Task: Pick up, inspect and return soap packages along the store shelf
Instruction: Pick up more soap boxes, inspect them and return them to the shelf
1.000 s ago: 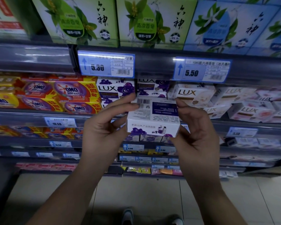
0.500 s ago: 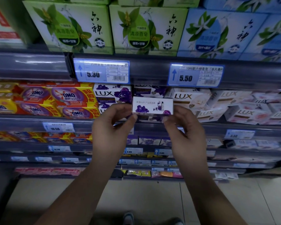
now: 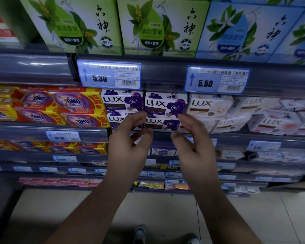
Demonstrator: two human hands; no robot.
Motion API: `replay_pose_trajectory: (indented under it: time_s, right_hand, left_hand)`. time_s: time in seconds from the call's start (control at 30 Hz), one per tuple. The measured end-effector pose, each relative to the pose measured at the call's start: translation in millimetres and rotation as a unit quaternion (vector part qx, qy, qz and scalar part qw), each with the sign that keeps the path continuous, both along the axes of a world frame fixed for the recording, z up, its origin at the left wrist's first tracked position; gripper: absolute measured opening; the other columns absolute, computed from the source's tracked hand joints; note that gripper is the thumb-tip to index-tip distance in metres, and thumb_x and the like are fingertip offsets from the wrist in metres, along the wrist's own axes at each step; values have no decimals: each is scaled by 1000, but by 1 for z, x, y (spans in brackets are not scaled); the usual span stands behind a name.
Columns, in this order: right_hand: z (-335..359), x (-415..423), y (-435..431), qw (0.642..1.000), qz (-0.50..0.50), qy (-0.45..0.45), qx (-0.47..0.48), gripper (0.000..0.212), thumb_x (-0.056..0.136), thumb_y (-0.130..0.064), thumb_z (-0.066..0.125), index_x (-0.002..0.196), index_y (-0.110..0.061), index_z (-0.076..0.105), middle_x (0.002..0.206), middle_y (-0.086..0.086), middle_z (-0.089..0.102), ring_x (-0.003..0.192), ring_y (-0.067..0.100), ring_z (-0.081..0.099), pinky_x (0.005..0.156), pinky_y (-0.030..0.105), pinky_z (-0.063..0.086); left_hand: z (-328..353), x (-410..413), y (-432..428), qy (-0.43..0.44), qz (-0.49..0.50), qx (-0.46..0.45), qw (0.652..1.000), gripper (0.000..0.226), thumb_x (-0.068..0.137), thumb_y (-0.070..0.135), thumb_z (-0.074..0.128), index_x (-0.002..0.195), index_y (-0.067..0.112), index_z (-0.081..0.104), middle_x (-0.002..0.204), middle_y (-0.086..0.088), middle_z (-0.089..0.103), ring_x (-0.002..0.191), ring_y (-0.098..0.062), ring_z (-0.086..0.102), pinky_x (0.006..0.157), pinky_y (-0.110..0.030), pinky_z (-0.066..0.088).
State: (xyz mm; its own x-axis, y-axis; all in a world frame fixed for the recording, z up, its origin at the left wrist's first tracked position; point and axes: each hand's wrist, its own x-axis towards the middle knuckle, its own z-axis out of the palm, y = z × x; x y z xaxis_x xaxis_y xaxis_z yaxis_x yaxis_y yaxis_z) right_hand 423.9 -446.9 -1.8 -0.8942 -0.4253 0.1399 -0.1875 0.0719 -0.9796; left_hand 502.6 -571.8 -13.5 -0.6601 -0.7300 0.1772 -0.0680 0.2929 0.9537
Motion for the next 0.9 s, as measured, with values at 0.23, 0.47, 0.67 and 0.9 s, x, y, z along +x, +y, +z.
replay_pose_trajectory:
  time_s: [0.23, 0.47, 0.67, 0.9]
  right_hand:
    - [-5, 2, -5, 1000, 1, -10, 16, 56, 95, 6, 61, 147, -11, 51, 130, 13, 47, 103, -11, 58, 84, 4, 46]
    - [-3, 6, -10, 1000, 7, 0, 23, 41, 94, 5, 63, 132, -9, 60, 114, 1, 61, 94, -7, 62, 78, 5, 47]
    - [3, 19, -35, 994, 97, -19, 52, 40, 91, -28, 65, 130, -32, 59, 98, -10, 71, 88, -5, 69, 73, 9, 52]
    - [3, 34, -57, 992, 106, -3, 62, 49, 90, -31, 64, 135, -42, 49, 109, -14, 72, 99, -4, 70, 67, 6, 52]
  left_hand:
    - [2, -1, 4, -35, -19, -22, 999, 54, 90, 27, 60, 144, 25, 55, 135, 9, 60, 129, -2, 54, 102, -37, 54]
    - [2, 6, -2, -23, -7, -21, 999, 47, 92, 13, 64, 137, 25, 58, 129, 7, 61, 123, -4, 58, 94, -31, 56]
    - [1, 23, -23, 19, 95, 12, 995, 53, 94, 2, 64, 141, 23, 51, 124, 7, 62, 112, -1, 62, 79, -16, 53]
    - [4, 24, -34, 12, 76, -7, 997, 64, 93, 0, 66, 150, 21, 44, 141, 6, 54, 119, 1, 58, 88, -16, 54]
